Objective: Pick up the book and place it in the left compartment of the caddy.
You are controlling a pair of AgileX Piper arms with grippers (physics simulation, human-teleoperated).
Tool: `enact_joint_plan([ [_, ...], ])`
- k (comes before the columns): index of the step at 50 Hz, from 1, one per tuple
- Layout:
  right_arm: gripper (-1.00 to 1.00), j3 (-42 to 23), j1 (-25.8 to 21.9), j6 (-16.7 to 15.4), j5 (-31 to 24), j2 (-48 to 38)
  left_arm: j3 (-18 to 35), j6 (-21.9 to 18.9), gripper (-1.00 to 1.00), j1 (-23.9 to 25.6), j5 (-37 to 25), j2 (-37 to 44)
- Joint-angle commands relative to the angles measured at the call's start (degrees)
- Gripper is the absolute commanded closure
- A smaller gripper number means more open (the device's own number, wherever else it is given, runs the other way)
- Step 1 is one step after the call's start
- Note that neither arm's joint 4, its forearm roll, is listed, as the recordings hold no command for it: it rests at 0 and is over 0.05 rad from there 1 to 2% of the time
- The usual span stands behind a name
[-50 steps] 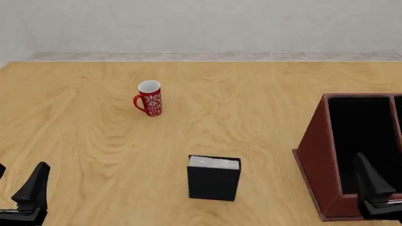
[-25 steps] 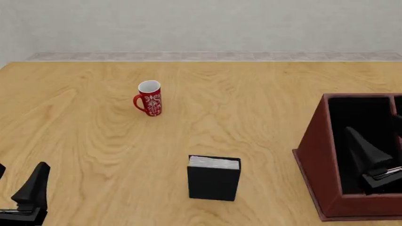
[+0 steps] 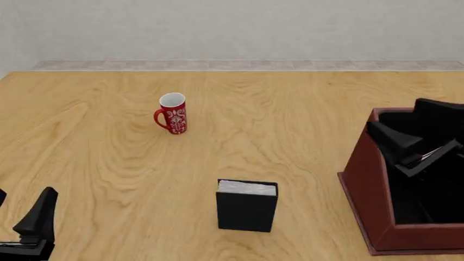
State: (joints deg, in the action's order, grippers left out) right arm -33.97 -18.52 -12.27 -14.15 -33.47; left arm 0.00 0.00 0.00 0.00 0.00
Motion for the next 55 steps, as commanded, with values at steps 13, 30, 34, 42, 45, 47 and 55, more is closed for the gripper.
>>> enact_joint_plan([
  [13,-1.0,-8.9,-7.1,-9.2,-6.0,-11.6,0.0,0.0,-1.0,0.0,0.0,0.0],
  [30,-1.0,-11.1,-10.8,-14.5,-9.8,-18.1,0.0,0.0,-1.0,0.0,0.0,0.0],
  [34,-1.0,-11.5,-12.1,-14.4,-10.1,-19.4,0.0,0.0,-1.0,0.0,0.0,0.0],
  [42,-1.0,-12.2,-16.0,-13.7,-11.2,-22.6,0.0,0.0,-1.0,0.0,0.0,0.0],
  [45,-1.0,-12.6,-17.2,-13.3,-11.4,-23.4,0.0,0.0,-1.0,0.0,0.0,0.0],
  [47,-1.0,-13.2,-18.1,-12.6,-11.7,-24.2,0.0,0.0,-1.0,0.0,0.0,0.0],
  [55,-1.0,-14.7,-20.2,-12.3,-12.5,-26.4,0.0,0.0,-1.0,0.0,0.0,0.0],
])
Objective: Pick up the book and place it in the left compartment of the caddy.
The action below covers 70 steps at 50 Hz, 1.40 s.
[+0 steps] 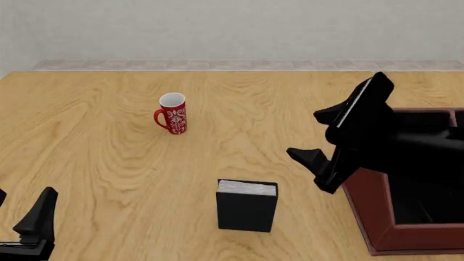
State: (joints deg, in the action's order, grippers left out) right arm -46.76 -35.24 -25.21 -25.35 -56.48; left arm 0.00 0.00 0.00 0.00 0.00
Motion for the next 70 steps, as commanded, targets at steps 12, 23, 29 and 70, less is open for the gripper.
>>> enact_joint_plan([
  [12,-1.0,-3.2,-6.2,3.2,-1.6,-7.0,0.0,0.0,-1.0,0.0,0.0,0.0],
  [23,-1.0,-2.5,-8.0,5.3,-0.6,-9.1,0.0,0.0,-1.0,0.0,0.0,0.0],
  [29,-1.0,-2.6,-10.5,7.3,-0.2,-11.4,0.0,0.0,-1.0,0.0,0.0,0.0],
  [70,-1.0,1.2,-10.7,6.9,4.3,-18.0,0.0,0.0,-1.0,0.0,0.0,0.0],
])
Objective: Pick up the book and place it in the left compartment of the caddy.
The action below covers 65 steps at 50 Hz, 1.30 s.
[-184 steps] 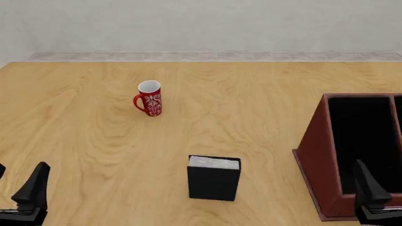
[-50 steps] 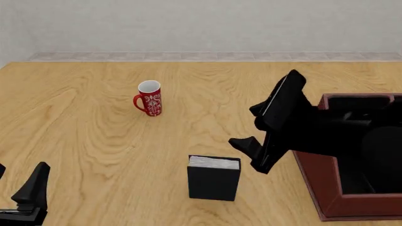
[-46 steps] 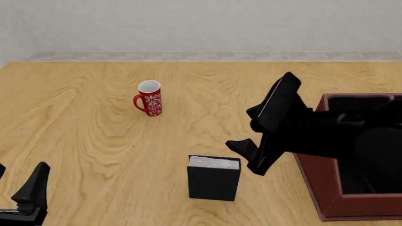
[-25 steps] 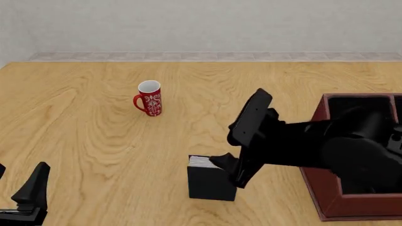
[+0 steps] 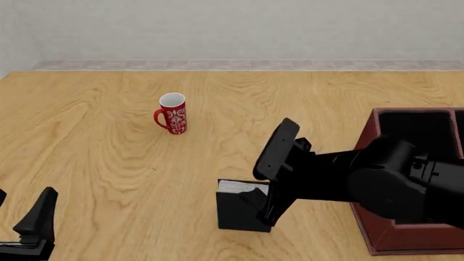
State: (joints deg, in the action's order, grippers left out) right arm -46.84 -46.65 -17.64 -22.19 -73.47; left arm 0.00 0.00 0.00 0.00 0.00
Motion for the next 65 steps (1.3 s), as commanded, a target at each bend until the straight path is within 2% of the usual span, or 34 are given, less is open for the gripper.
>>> enact_joint_plan([
  [1,-1.0,1.3,0.6,-0.6,1.2,-1.0,0.0,0.0,-1.0,0.0,0.0,0.0],
  [32,-1.0,0.8,-0.2,-2.2,3.2,-4.8,0.0,0.0,-1.0,0.0,0.0,0.0],
  [65,-1.0,4.0,-0.3,-0.2,9.9,-9.4,0.0,0.0,-1.0,0.0,0.0,0.0],
])
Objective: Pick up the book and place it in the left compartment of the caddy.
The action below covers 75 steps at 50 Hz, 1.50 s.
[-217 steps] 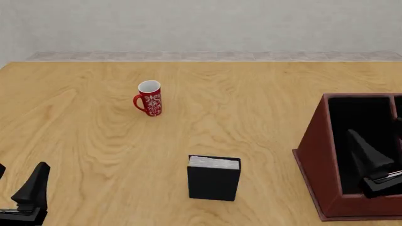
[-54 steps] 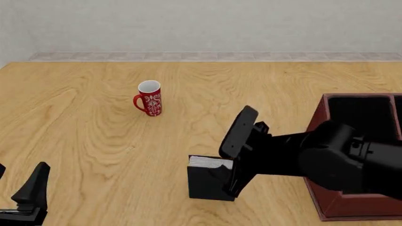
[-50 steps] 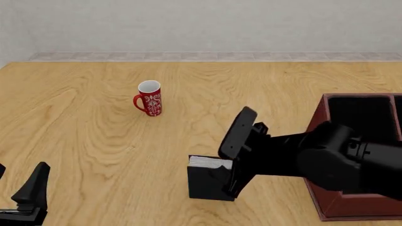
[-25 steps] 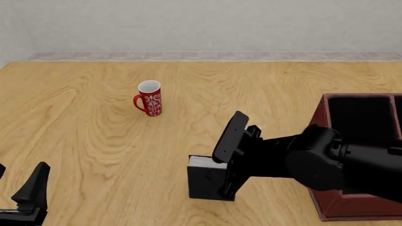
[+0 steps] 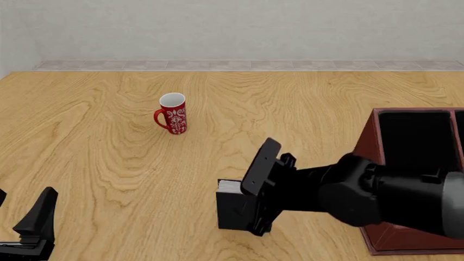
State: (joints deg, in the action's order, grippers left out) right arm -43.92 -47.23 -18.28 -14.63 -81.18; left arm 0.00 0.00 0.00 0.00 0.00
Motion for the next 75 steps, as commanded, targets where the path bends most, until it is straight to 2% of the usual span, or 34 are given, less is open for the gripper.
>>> enact_joint_plan([
  [1,-1.0,1.0,0.3,0.4,2.3,-1.7,0.0,0.0,-1.0,0.0,0.0,0.0],
  [15,-1.0,2.6,1.6,0.6,5.7,-4.5,0.0,0.0,-1.0,0.0,0.0,0.0],
  [21,-1.0,3.0,1.1,1.8,6.1,-4.9,0.0,0.0,-1.0,0.0,0.0,0.0],
  [22,1.0,3.1,1.0,1.8,6.1,-4.8,0.0,0.0,-1.0,0.0,0.0,0.0],
  [39,1.0,1.7,0.4,1.1,2.2,-0.1,0.0,0.0,-1.0,0.0,0.0,0.0],
  [61,1.0,0.0,3.5,-1.4,-4.0,7.0,0.0,0.0,-1.0,0.0,0.0,0.0],
  [75,1.0,-2.4,3.4,-1.1,-7.9,10.5,0.0,0.0,-1.0,0.0,0.0,0.0],
])
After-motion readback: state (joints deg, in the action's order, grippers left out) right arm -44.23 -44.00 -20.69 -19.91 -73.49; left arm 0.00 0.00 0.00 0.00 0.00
